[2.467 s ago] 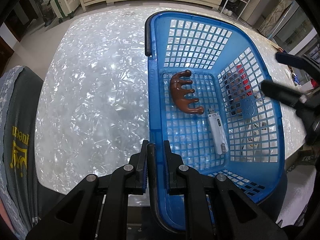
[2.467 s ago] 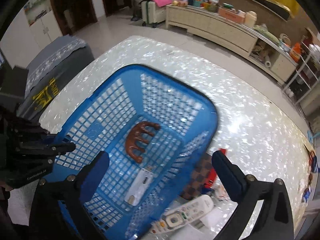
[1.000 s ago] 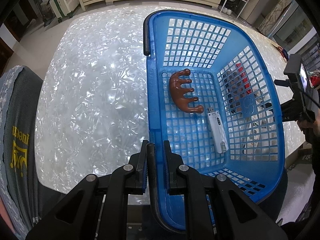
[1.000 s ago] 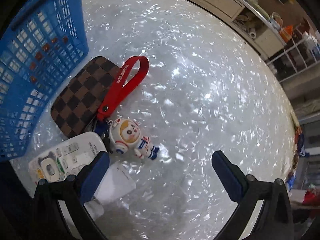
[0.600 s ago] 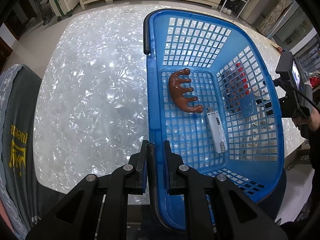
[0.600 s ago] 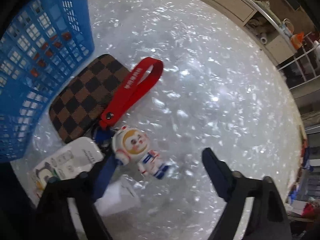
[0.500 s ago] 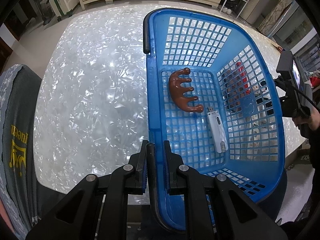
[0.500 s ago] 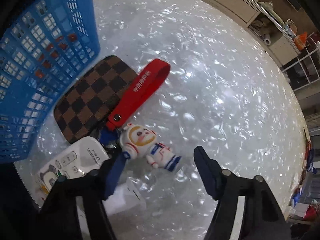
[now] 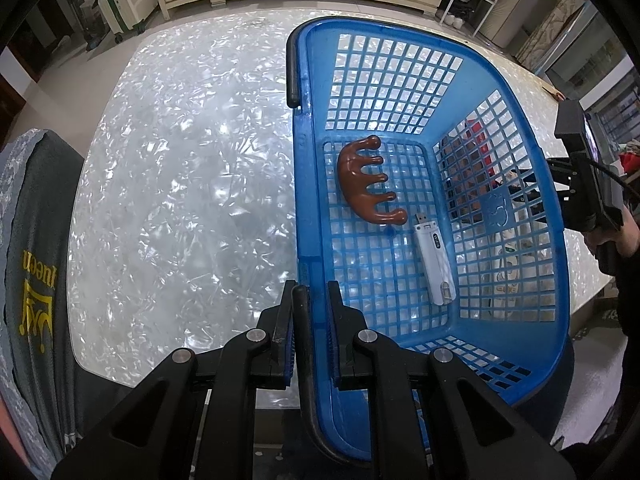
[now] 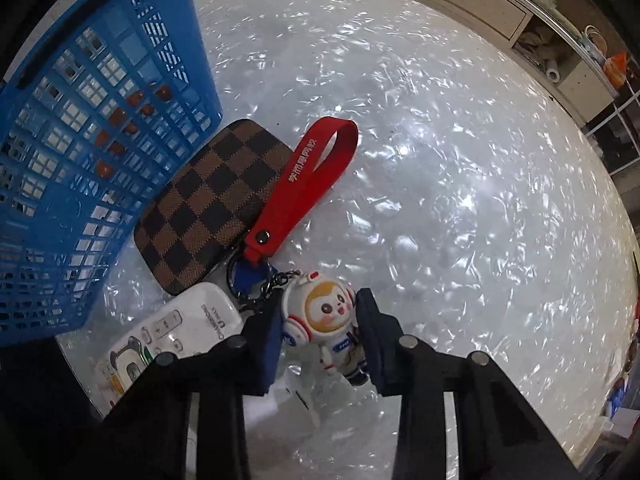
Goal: Organize rigid objects
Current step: 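Move the right tool to the astronaut keychain and grasp it, then carry the astronaut keychain with the right tool and release it into the basket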
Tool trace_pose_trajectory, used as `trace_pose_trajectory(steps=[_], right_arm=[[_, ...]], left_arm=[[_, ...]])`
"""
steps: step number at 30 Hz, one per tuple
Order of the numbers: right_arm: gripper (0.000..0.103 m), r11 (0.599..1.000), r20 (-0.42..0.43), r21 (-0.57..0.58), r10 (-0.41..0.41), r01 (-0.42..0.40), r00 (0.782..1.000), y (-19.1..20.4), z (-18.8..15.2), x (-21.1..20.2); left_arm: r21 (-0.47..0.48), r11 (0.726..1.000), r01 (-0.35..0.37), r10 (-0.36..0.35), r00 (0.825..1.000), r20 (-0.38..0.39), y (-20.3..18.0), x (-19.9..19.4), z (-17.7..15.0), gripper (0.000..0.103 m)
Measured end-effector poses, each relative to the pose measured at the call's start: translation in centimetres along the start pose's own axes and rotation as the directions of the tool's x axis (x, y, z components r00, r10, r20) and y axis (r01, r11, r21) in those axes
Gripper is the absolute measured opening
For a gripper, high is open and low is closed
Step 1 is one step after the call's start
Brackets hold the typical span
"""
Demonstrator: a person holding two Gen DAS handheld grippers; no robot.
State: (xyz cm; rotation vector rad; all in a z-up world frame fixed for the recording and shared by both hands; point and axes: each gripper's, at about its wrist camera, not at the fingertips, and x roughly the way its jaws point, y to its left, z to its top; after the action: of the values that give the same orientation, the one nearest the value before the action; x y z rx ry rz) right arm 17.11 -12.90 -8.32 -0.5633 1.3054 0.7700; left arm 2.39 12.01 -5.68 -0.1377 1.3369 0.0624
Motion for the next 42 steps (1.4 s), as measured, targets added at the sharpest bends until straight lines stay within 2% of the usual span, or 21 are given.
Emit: trace_pose_trajectory(steps=[5,13,23,29,33,40,42], right_arm=[[0.033,0.998,0.021,0.039,-0.048,0.047,0.999,0.0,-2.0,-1.4],[0.033,0.975,0.109,0.196,-0.13,0.107,0.986,-2.0,-4.8,-6.7],[0.033,0.959,0.237,0.248,-0.2,0.14,0.951,-2.6,-5.2,-14.8],[0.033,0.959,0.319,0.253,-0.209,0.129,0.924,-1.1,-4.6,-18.3],[0.033,0.965,0.349,0.234,-0.197,0.119,0.916,0.1,-3.8,-20.3],[0.033,0.978,0.447,0.198,-0.148,0.064,0.882,3.2,-1.6,-23.2],[0.033,0.983,0.458,0.173,-0.137,0.064,0.878,4.2,-0.8,-23.9]], left_arm=[[-0.016,1.0,0.004,-0.004,1.0,0.011,0.2,-0.3,0.0,0.014],[-0.008,1.0,-0.009,0.009,1.0,0.017,0.0,-0.9,-0.2,0.014],[-0.006,1.0,-0.013,0.013,1.0,0.016,0.0,-0.9,-0.1,0.014],[-0.011,1.0,-0.014,0.014,1.0,0.018,0.0,-0.9,-0.1,0.014],[-0.007,1.0,-0.019,0.019,1.0,0.017,-0.1,-0.9,-0.1,0.014],[0.002,1.0,-0.022,0.022,1.0,0.016,-0.3,-0.9,-0.1,0.014],[0.004,1.0,-0.021,0.021,1.0,0.015,-0.2,-0.9,-0.2,0.014]])
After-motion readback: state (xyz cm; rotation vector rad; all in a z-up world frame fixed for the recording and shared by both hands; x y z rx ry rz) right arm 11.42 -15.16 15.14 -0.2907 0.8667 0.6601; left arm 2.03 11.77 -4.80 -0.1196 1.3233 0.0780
